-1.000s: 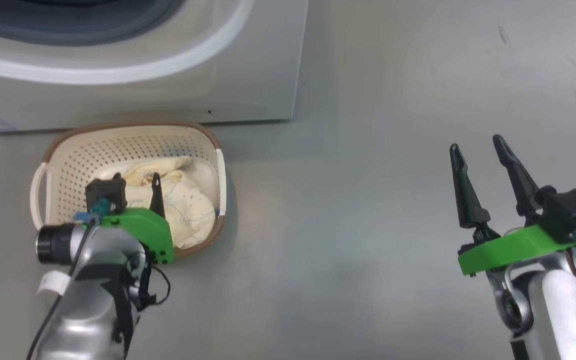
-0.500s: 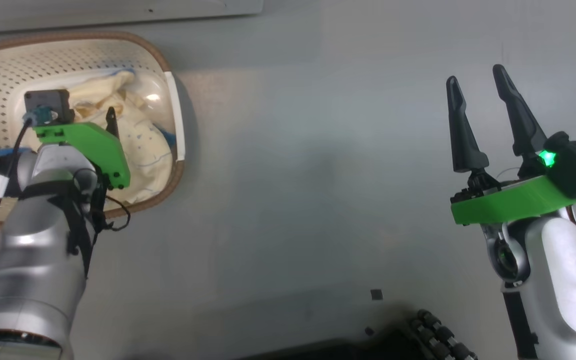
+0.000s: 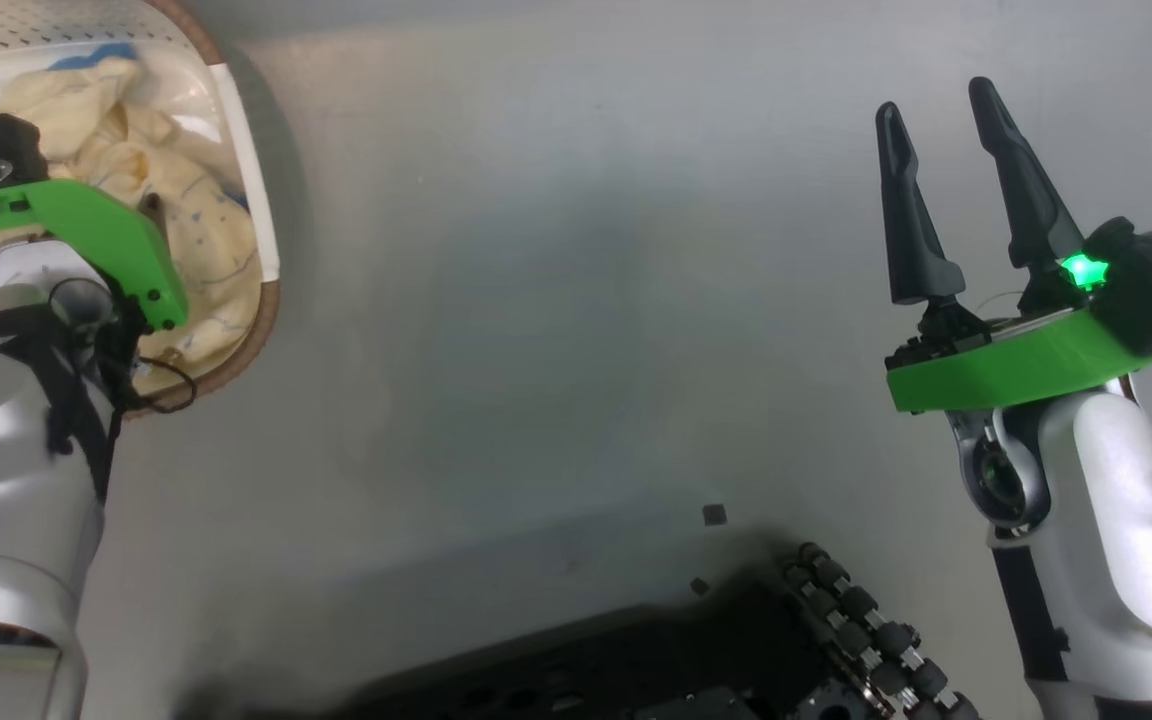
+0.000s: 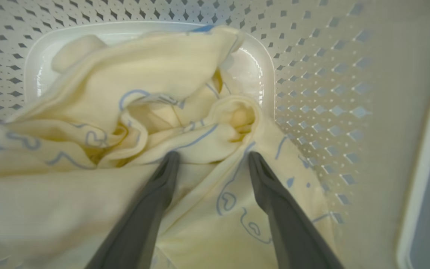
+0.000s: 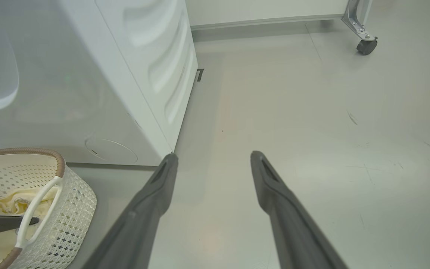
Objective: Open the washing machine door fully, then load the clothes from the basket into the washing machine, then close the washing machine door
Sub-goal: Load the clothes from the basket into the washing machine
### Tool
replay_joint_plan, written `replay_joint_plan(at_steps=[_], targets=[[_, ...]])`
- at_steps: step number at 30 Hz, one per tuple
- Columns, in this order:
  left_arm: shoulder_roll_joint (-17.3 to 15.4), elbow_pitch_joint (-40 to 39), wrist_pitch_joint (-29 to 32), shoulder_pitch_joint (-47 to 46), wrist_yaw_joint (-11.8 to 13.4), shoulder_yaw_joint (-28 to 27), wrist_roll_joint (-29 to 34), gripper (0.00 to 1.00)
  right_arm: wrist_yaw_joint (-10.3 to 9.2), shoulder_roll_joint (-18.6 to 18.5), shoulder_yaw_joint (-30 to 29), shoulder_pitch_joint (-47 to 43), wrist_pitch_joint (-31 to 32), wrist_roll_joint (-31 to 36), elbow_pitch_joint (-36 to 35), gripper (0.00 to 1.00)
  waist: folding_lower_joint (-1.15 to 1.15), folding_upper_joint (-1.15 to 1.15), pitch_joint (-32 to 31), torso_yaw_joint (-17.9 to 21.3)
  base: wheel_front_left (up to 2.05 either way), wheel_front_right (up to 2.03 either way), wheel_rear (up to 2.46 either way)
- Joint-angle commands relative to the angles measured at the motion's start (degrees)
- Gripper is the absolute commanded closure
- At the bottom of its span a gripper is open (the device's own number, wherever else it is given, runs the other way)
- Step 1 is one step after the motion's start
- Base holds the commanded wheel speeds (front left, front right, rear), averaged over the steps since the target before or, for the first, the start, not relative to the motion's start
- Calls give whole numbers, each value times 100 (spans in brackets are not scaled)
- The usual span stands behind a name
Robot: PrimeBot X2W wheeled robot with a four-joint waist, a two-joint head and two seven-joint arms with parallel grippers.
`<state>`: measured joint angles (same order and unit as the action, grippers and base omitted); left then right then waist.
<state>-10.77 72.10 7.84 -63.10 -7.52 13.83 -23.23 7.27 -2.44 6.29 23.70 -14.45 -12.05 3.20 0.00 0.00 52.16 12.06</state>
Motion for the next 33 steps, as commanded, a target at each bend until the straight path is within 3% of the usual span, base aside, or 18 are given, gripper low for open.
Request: replay_joint_plan(at_steps=[1, 6, 7, 8, 9, 10, 11, 18, 33], targets=[[-301, -14, 35, 54, 5, -95, -37, 0, 22, -43, 116, -86, -53, -47, -158, 0, 0, 0, 97, 78, 0, 0, 0], [-451, 57, 157, 8, 76, -150, -131, 0, 22, -43, 186, -48, -53, -171, -170, 0, 0, 0, 245, 221, 0, 0, 0], [-482, 69, 164, 3, 135, -140, -118, 24, 22, -43, 191, -41, -53, -193, -173, 0, 0, 0, 269, 248, 0, 0, 0], [-504, 76, 146, 1, 191, -126, -103, 54, 22, -43, 190, -38, -54, -214, -174, 0, 0, 0, 285, 269, 0, 0, 0], [-515, 84, 125, 1, 249, -121, -98, 70, 22, -43, 185, -35, -54, -228, -176, 0, 0, 0, 300, 286, 0, 0, 0], [-507, 95, 166, 12, 280, -107, -95, 96, 22, -43, 179, -34, -54, -233, -179, 0, 0, 0, 311, 298, 0, 0, 0], [-500, 104, 217, 28, 287, -87, -89, 100, 22, -43, 170, -35, -54, -236, -182, 0, 0, 0, 320, 301, 0, 0, 0], [-422, 116, -25, 53, 397, 45, -15, 100, 22, -43, 81, -33, -54, -187, -169, 0, 0, 0, 280, 196, 0, 0, 0], [-170, -126, -1759, 254, 746, 355, 249, 100, 22, -43, -255, -210, -54, 84, -278, 0, 0, 0, -314, -254, 0, 0, 0]])
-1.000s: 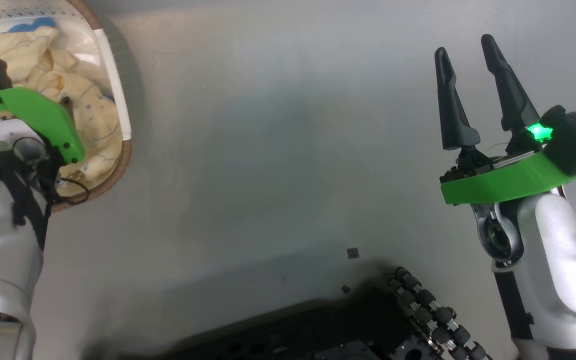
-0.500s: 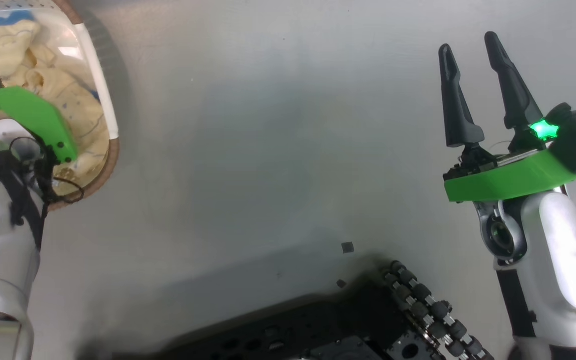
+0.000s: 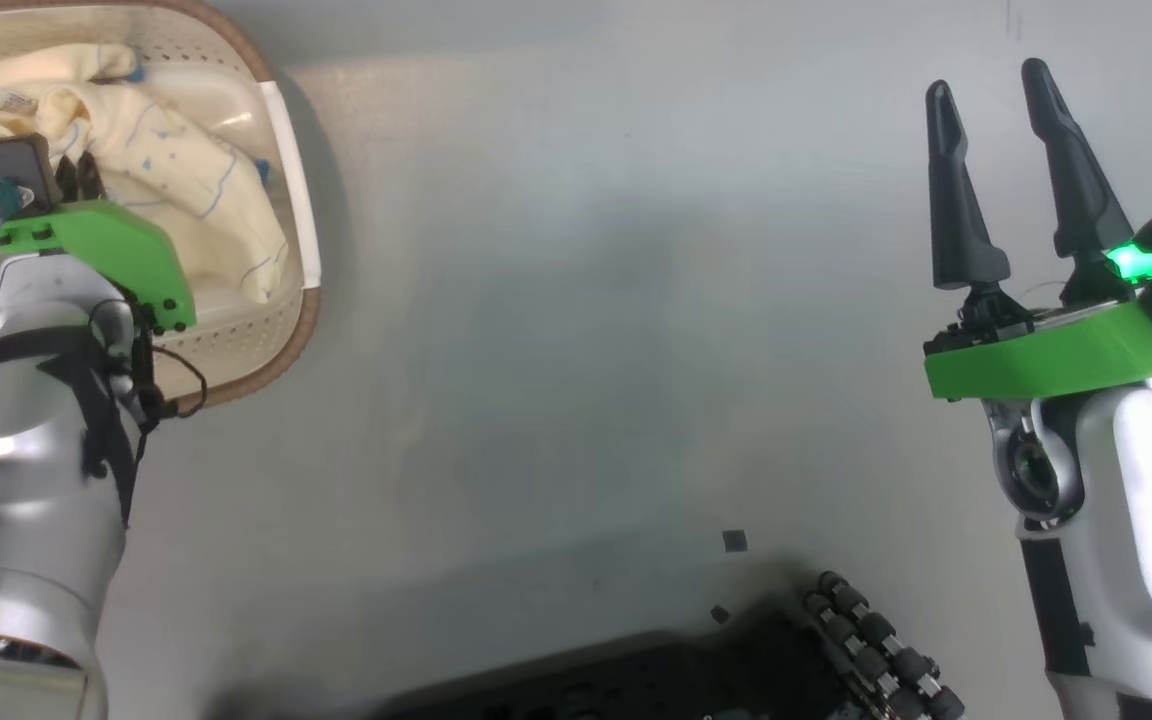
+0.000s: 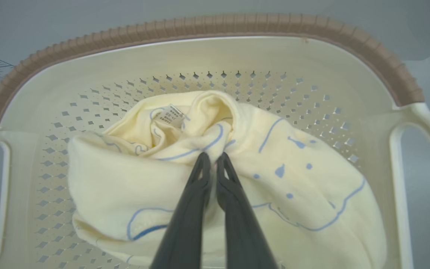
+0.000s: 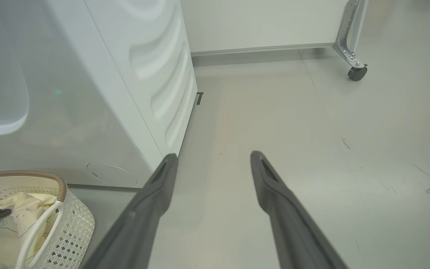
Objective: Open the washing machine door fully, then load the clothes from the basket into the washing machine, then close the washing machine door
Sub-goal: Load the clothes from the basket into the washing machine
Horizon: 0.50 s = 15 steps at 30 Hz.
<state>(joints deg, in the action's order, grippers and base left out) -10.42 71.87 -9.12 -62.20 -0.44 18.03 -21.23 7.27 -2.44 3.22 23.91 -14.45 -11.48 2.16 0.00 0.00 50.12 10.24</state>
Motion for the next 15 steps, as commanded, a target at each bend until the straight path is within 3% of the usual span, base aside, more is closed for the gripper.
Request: replay_joint_plan(at_steps=[1, 9, 15], targets=[[-199, -118, -177, 195, 73, -53, 63, 100, 22, -43, 16, -258, -54, 46, -181, 0, 0, 0, -177, -101, 0, 0, 0], [-76, -633, -574, 596, 274, -111, 41, 100, 22, -91, -217, -519, -54, 176, -185, 0, 0, 0, -803, -334, 0, 0, 0], [-124, -1919, -585, 1291, 531, -319, 151, 100, 22, -124, -295, -710, -54, 240, -174, 0, 0, 0, -1342, -456, 0, 0, 0]])
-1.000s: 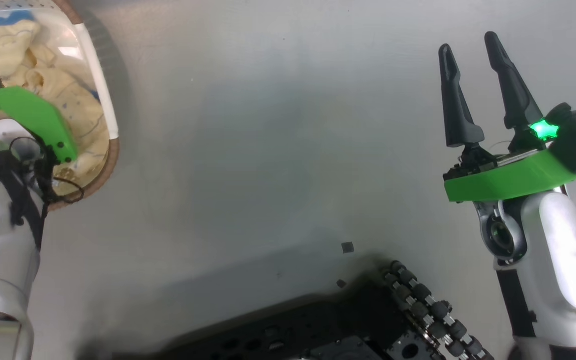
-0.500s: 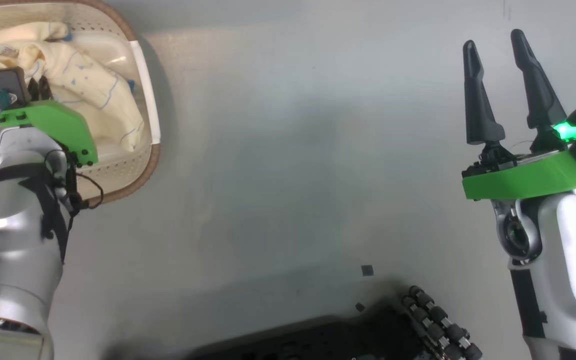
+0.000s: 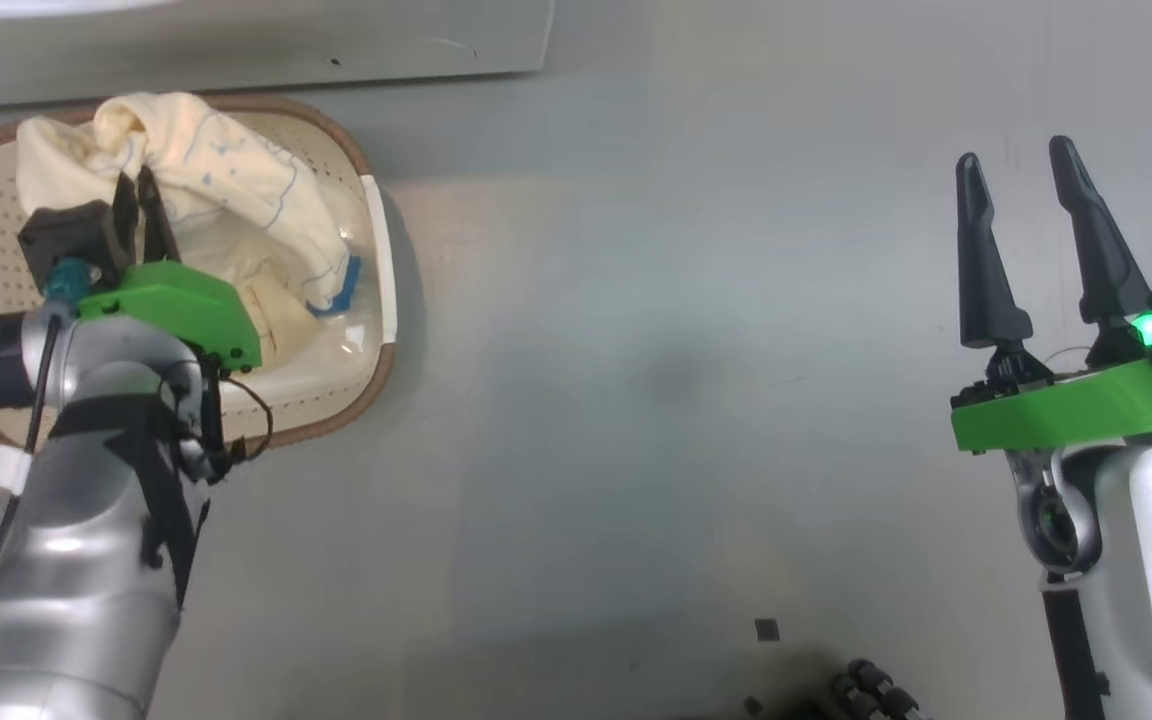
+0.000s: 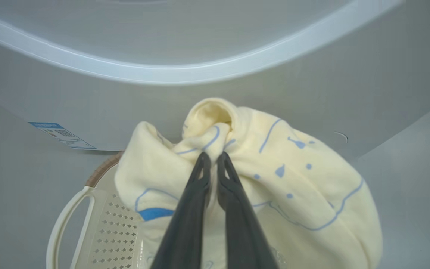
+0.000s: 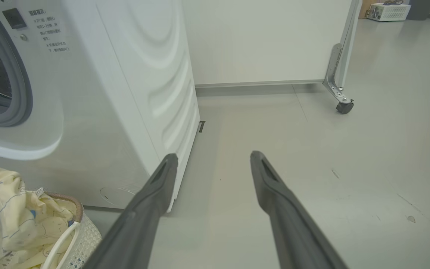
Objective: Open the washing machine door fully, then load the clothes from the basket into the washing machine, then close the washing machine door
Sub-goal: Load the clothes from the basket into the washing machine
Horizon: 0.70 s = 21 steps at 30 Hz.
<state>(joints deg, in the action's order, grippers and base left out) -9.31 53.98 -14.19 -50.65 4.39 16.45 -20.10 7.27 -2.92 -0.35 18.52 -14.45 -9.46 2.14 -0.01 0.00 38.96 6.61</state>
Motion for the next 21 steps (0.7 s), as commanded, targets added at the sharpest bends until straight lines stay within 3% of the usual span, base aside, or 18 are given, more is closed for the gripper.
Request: replay_joint_plan(at_steps=[1, 10, 21], targets=[[-240, -349, -79, 281, 84, -205, 59, 100, 22, -84, 51, -207, -54, 48, -159, 0, 1, 0, -325, -114, 0, 0, 0], [-242, -2127, -80, 1708, 322, -512, 317, 100, 22, -94, 12, -607, -37, 165, 6, 0, 1, 0, -1288, -284, 0, 0, 0], [-195, -3278, -80, 2927, 454, -614, 478, 100, 22, -63, 69, -1086, 119, 302, -41, 0, 1, 0, -2190, -423, 0, 0, 0]])
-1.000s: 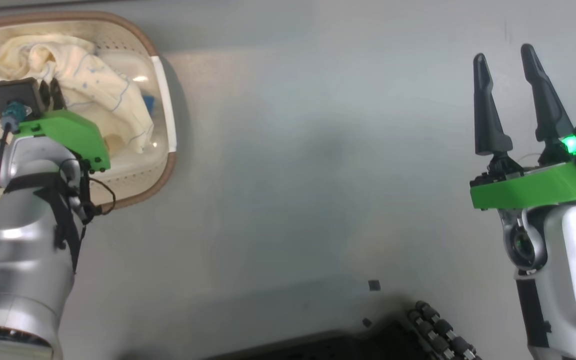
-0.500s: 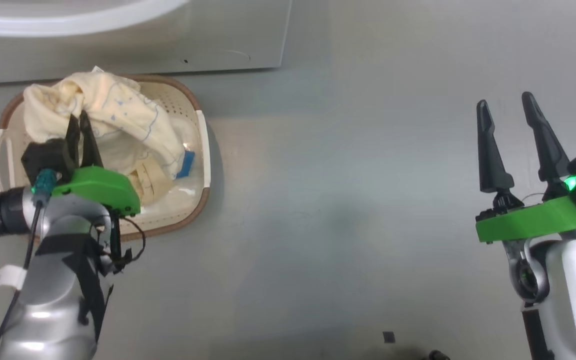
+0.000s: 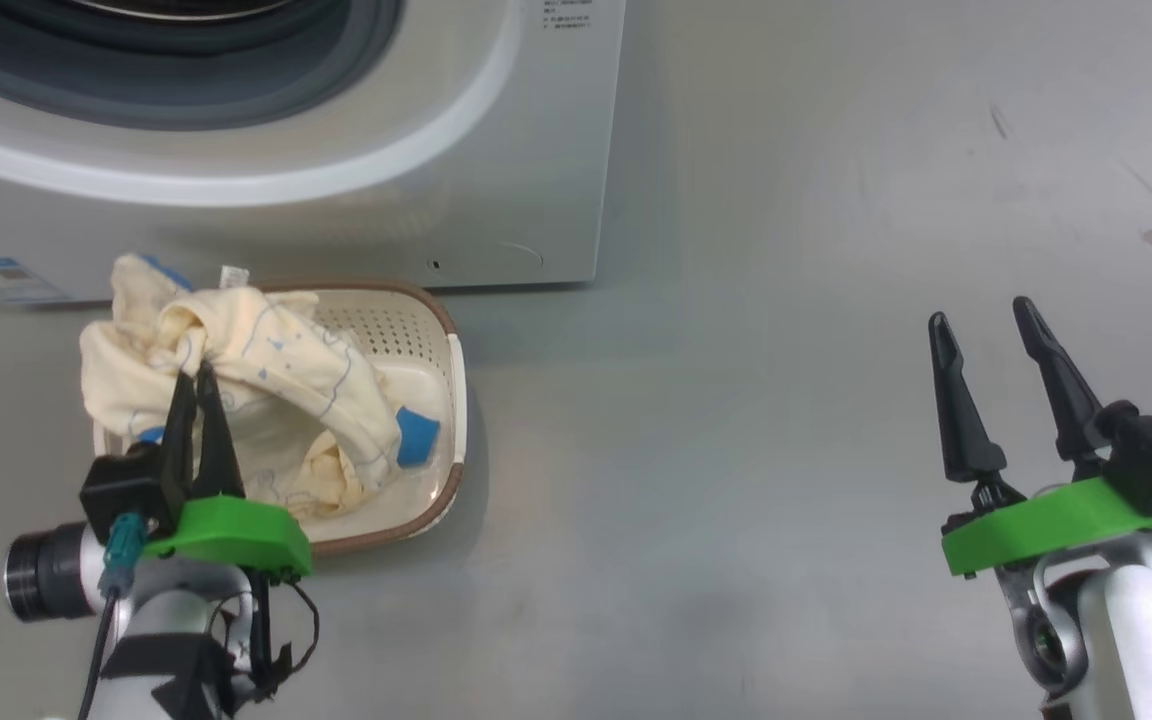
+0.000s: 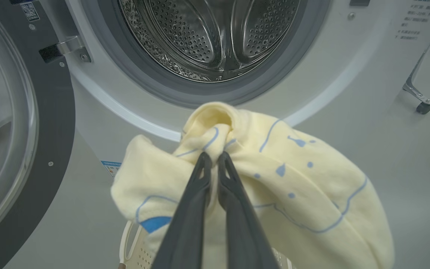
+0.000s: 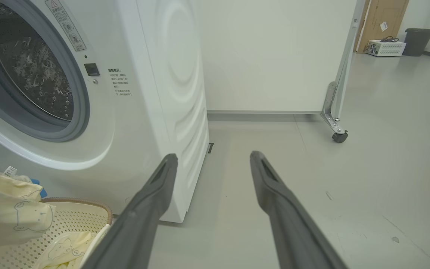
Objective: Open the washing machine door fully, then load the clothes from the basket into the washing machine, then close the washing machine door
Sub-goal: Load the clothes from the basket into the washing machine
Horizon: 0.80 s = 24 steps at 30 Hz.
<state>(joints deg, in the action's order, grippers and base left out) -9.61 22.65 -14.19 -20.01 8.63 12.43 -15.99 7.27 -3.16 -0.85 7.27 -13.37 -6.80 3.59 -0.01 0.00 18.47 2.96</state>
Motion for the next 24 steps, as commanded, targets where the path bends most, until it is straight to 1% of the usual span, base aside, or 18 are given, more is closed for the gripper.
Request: replay_joint_plan(at_steps=[1, 12, 20, 24], targets=[[-162, -226, -80, -45, 30, -192, 77, 100, 22, -36, 130, -5, 39, 42, -200, 0, 1, 0, -212, -69, 0, 0, 0], [-192, -890, 44, 727, 95, -7, 102, 100, 22, 3, 134, -505, 308, 124, -353, 0, 1, 0, -1038, -190, 0, 0, 0], [-249, -1170, 269, 1122, 119, 99, 65, 100, 22, 24, 9, -838, 408, 106, -501, 0, 1, 0, -1423, -188, 0, 0, 0], [-278, -1293, 350, 1255, 148, 130, 54, 100, 22, 26, -34, -993, 442, -14, -558, 0, 1, 0, -1550, -191, 0, 0, 0]])
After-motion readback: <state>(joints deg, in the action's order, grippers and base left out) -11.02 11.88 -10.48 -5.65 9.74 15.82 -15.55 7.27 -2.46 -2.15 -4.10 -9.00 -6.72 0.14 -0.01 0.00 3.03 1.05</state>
